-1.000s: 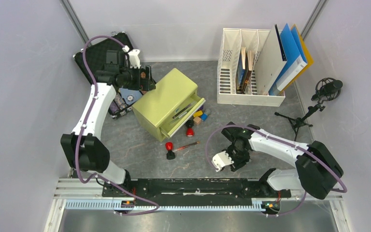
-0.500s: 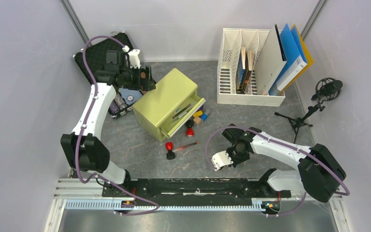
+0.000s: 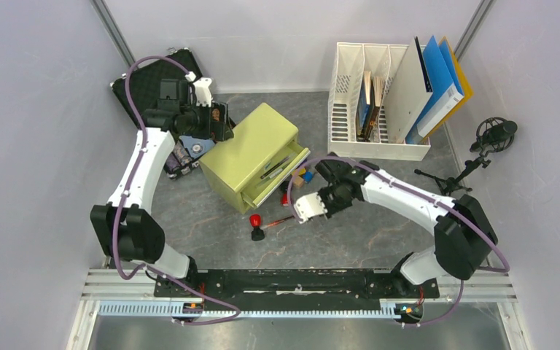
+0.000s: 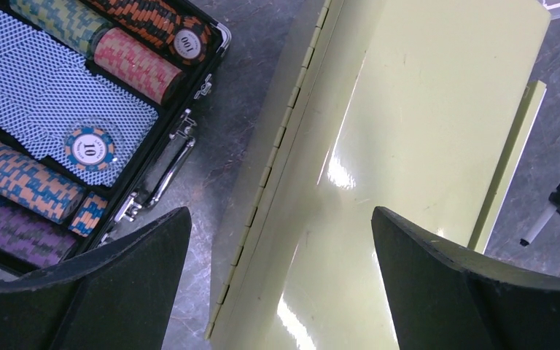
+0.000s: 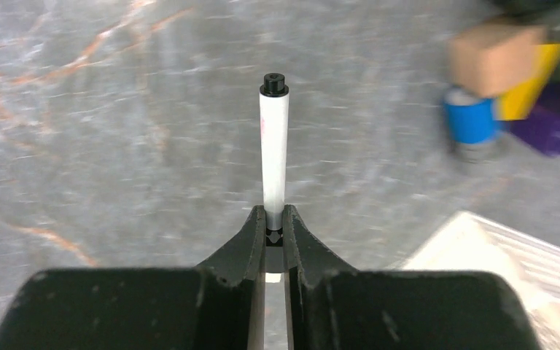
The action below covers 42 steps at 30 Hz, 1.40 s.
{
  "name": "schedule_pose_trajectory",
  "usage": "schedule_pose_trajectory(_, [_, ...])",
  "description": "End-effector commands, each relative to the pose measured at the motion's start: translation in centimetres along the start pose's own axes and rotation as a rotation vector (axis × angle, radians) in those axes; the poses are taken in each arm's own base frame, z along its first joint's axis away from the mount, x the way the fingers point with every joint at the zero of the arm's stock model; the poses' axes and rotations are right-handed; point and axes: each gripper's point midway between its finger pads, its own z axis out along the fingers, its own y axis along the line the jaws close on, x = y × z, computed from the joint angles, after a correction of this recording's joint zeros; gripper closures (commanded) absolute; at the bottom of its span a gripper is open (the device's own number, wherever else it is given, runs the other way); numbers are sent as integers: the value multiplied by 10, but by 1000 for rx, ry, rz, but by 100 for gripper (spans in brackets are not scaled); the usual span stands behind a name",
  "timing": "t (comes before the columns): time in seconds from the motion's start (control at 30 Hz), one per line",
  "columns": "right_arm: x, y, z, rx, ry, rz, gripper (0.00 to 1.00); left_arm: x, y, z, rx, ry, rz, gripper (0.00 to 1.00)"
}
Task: Organize the desk
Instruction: Pick up the stationery from the corner of the board, then place the stationery in the drawer.
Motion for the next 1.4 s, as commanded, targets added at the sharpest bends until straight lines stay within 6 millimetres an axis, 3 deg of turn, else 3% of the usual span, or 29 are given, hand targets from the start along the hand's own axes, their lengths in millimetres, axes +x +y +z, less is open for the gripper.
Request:
schedule_pose_trajectory(0.0, [-22, -56, -31, 116, -28, -61, 97, -9, 1, -22, -30, -61, 73, 0])
schedule_pose_trajectory(0.13, [-43, -101, -58, 199, -37, -114, 97, -4, 2, -20, -33, -51, 71, 0])
schedule_pose_trajectory(0.4, [-81, -152, -68, 291, -18, -203, 98, 4, 4, -15, -37, -29, 60, 0])
schedule_pose_trajectory(0.63, [-109, -172, -64, 339, -3, -281, 100, 7, 4, -14, -33, -29, 61, 0])
schedule_pose_trajectory(0.93, [-119, -186, -55, 370, 42, -317, 99, 10, 4, -12, -28, -29, 59, 0])
schedule_pose_trajectory(1.1, [-122, -191, -53, 395, 43, -311, 88, 11, 3, -10, -23, -27, 53, 0])
schedule_pose_trajectory(1.17, [-123, -194, -56, 414, 39, -291, 75, 12, 3, -11, -23, -28, 56, 0])
schedule_pose_trajectory(1.2, [-123, -196, -58, 431, 37, -277, 62, 11, 3, -11, -24, -30, 57, 0])
schedule_pose_trajectory(1.37, [-121, -201, -75, 533, 20, -204, 35, 11, 3, -12, -25, -33, 60, 0])
